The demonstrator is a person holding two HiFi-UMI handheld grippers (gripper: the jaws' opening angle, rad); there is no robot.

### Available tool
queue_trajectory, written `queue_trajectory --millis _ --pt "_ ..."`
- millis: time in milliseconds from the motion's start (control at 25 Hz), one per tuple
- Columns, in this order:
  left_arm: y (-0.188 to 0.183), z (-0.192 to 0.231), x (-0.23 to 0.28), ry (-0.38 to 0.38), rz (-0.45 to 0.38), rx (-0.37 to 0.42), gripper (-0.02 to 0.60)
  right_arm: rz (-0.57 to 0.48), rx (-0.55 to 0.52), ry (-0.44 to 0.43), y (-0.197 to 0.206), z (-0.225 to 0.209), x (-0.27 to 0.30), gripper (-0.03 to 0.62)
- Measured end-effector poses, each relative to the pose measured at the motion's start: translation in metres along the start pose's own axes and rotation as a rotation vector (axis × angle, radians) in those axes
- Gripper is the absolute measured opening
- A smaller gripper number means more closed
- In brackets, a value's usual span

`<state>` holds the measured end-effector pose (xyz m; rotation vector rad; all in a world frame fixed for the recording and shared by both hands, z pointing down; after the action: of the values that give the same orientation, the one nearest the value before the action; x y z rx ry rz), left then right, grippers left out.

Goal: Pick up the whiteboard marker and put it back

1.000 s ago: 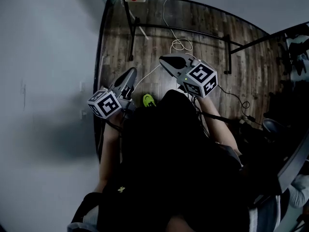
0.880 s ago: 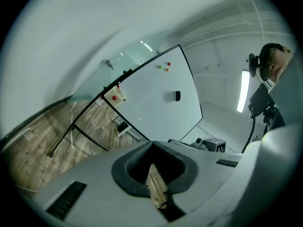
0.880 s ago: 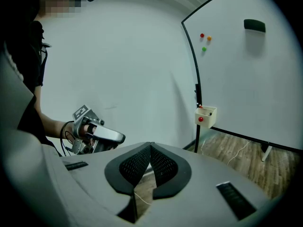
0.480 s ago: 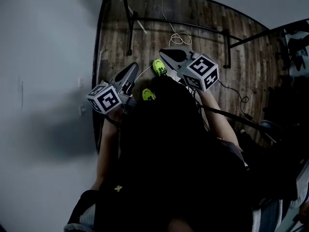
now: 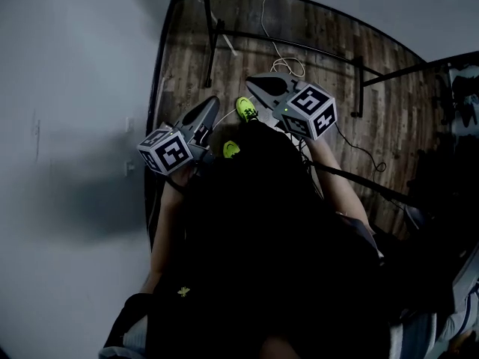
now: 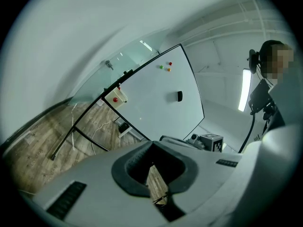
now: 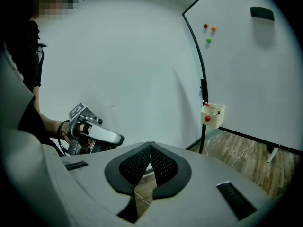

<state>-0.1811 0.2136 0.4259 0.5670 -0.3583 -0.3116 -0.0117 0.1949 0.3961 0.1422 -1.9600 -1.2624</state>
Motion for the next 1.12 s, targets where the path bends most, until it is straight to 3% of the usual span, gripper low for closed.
queue_trajectory --millis 640,1120 --pt "-0.041 0.027 0.038 -0.070 0.010 0.000 0.032 0.008 -0.013 -0.008 -0.019 -0.055 0.026 -0.002" --pt "-0.088 0.040 0.097 -0.118 0.039 0.028 0.032 0.005 -0.041 -0.020 -0.051 -0.139 0.046 -0.002"
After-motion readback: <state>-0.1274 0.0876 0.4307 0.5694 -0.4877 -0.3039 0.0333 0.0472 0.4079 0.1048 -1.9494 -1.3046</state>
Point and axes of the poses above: the fingertips, and each gripper's own axes: x forward along the fingers, z to its left, y out of its underside, the point moved 6 cm from there along -x, backward along the fingers, and after that the axes turned 10 degrees about z, right-handed, at the moved point
